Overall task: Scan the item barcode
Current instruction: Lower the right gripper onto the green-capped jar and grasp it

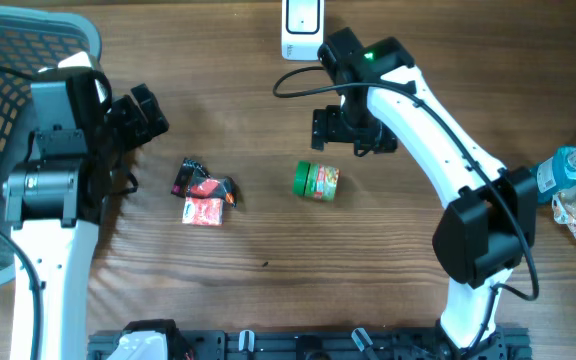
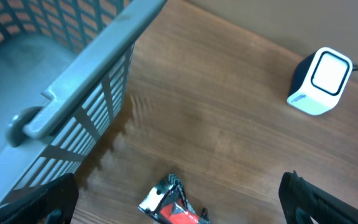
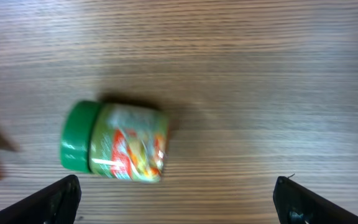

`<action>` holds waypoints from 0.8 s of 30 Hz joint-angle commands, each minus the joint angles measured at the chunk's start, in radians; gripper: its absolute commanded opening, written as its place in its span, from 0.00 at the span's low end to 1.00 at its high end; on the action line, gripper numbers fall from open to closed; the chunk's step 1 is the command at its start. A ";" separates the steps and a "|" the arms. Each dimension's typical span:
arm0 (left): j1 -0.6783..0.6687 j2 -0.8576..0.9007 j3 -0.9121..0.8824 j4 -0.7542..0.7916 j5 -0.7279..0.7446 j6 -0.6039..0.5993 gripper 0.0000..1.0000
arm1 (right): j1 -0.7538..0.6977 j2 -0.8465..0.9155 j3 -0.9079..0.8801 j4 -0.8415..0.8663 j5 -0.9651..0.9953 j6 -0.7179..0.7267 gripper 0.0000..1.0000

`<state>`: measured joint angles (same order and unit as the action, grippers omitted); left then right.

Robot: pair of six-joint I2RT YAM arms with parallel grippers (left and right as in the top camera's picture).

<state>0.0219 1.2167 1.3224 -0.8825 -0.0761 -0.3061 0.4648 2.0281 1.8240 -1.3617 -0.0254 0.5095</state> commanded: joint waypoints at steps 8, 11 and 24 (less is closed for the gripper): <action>0.014 0.108 0.012 -0.014 0.060 -0.013 1.00 | 0.098 0.076 0.041 0.058 -0.044 0.198 1.00; 0.014 0.121 0.011 -0.018 0.060 -0.012 1.00 | 0.099 0.077 0.043 0.049 -0.028 0.299 1.00; 0.014 0.121 0.011 -0.057 0.015 0.019 1.00 | 0.099 0.077 0.043 0.014 -0.017 0.359 1.00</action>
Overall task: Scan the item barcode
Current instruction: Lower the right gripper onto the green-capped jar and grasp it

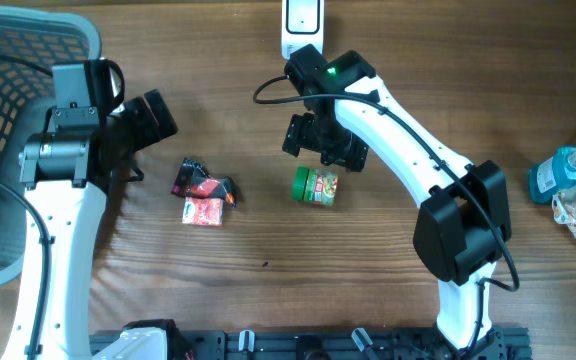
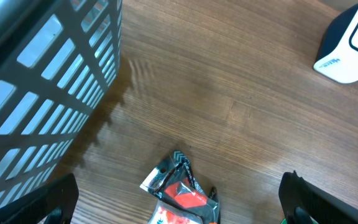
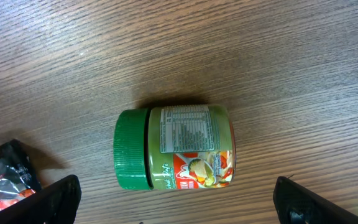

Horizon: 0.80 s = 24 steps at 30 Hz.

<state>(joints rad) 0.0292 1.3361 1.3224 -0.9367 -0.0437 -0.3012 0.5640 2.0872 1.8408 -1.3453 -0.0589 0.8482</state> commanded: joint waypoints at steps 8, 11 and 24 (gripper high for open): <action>0.006 0.002 0.011 -0.011 -0.017 0.014 1.00 | 0.000 0.019 0.008 -0.005 0.028 -0.016 1.00; 0.006 0.002 0.011 -0.018 -0.017 0.013 1.00 | 0.000 0.019 -0.020 0.002 0.029 -0.038 1.00; 0.006 0.002 0.011 -0.019 -0.017 0.013 1.00 | 0.003 0.027 -0.102 0.095 -0.056 -0.135 1.00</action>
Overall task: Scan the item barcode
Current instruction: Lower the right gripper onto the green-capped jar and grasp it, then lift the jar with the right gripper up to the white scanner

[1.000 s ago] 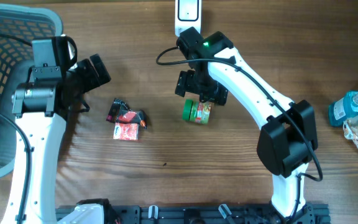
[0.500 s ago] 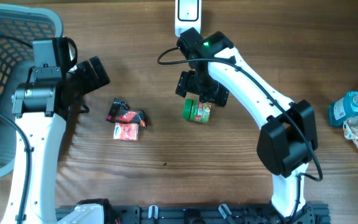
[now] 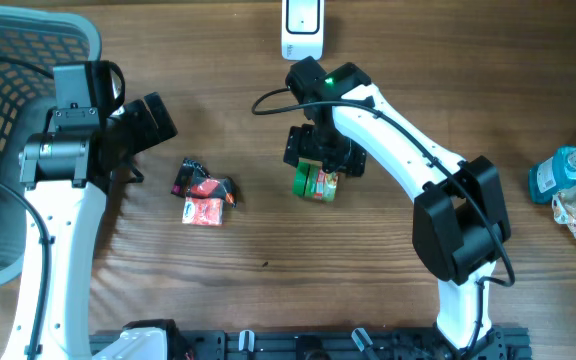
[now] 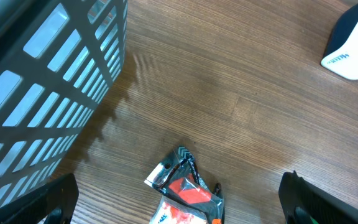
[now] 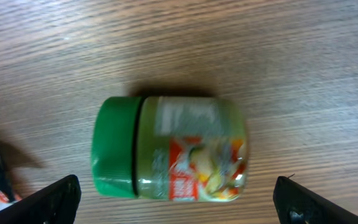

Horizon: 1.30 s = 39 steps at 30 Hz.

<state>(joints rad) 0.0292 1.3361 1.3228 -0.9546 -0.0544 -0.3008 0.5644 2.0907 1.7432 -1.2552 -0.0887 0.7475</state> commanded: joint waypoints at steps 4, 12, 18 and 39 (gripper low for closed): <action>0.006 0.002 0.011 -0.001 -0.006 0.013 1.00 | 0.023 0.051 -0.005 0.013 -0.026 -0.034 1.00; 0.006 0.002 0.011 -0.001 -0.007 0.033 1.00 | 0.048 0.119 -0.018 0.008 -0.026 -0.040 0.99; 0.006 0.002 0.011 -0.002 -0.007 0.032 1.00 | 0.048 0.124 -0.021 -0.008 -0.025 -0.049 1.00; 0.006 0.002 0.011 -0.037 -0.006 0.032 1.00 | 0.044 0.124 -0.022 -0.010 -0.079 -0.120 0.87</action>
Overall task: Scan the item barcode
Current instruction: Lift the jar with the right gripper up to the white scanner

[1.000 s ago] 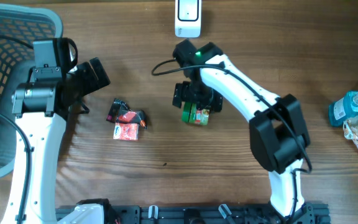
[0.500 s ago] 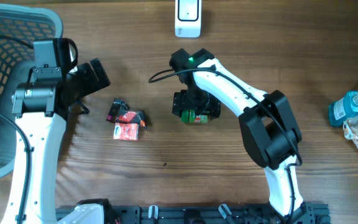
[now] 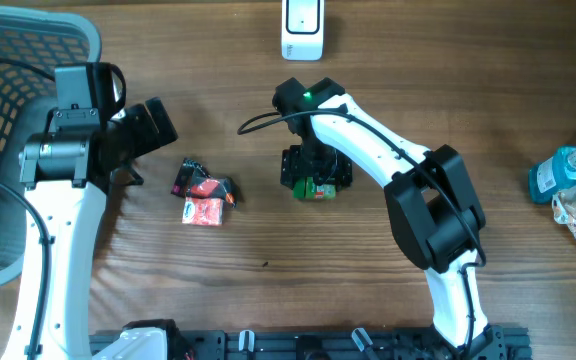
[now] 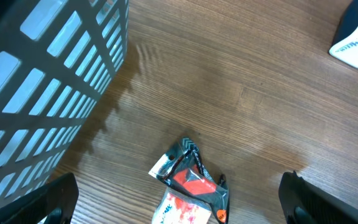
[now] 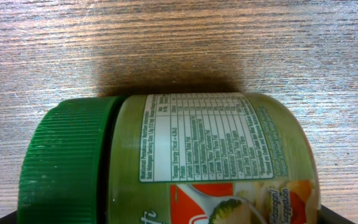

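Note:
A green-lidded jar [image 5: 216,149] lies on its side on the wooden table [image 3: 388,280], lid [image 5: 67,162] to the left and nutrition label facing up. It fills the right wrist view. My right gripper [image 3: 315,172] is low over it, open. Only dark slivers of its fingers [image 5: 350,216] show past the jar's ends. In the overhead view a little of the jar [image 3: 314,189] shows under the gripper. The white scanner [image 3: 301,25] stands at the far edge. Farther left, my left gripper [image 3: 153,125] hangs open, holding nothing.
Two snack packets [image 4: 191,186] lie between the arms, under the left wrist camera. A grey basket [image 3: 8,60] fills the left side, close to the left arm. A blue bottle and clear wrapped items [image 3: 571,175] sit at the right edge.
My right gripper has come down close over the jar, which now fills its view. The jar lies where it was. The left arm has barely shifted.
At first my right gripper hung open behind and to the right of the jar. It then stood over the jar, lower at each later moment, and now straddles it near the table. My left arm swung slightly away from the basket, then stayed put.

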`<action>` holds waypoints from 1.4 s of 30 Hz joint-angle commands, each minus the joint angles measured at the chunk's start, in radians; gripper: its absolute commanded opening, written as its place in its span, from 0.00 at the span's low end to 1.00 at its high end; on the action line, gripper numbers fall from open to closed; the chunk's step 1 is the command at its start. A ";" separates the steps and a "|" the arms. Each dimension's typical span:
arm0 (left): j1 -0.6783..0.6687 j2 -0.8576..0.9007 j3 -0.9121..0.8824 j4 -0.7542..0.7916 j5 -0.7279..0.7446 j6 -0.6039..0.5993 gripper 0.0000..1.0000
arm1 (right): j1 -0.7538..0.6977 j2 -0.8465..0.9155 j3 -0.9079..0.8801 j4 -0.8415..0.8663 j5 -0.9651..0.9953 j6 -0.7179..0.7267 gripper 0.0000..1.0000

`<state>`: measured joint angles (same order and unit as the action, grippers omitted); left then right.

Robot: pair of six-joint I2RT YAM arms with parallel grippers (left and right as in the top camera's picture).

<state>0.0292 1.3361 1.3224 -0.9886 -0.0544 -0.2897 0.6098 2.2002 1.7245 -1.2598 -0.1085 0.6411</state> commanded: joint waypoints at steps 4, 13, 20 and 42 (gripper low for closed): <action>0.006 0.002 0.011 -0.012 -0.006 0.021 1.00 | -0.014 0.014 -0.003 -0.010 -0.172 -0.048 0.81; 0.006 0.002 0.011 -0.023 -0.006 0.019 1.00 | -0.113 0.014 0.039 -0.145 -0.492 -0.209 0.81; 0.006 0.002 0.011 -0.030 -0.006 0.013 1.00 | -0.206 0.011 0.076 -0.332 -0.687 -0.362 0.80; 0.006 0.002 0.011 -0.034 -0.006 0.013 1.00 | -0.230 -0.043 0.076 -0.351 -1.216 -0.445 0.72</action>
<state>0.0292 1.3365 1.3224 -1.0222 -0.0544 -0.2901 0.3805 2.1994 1.7721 -1.6081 -1.2644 0.2329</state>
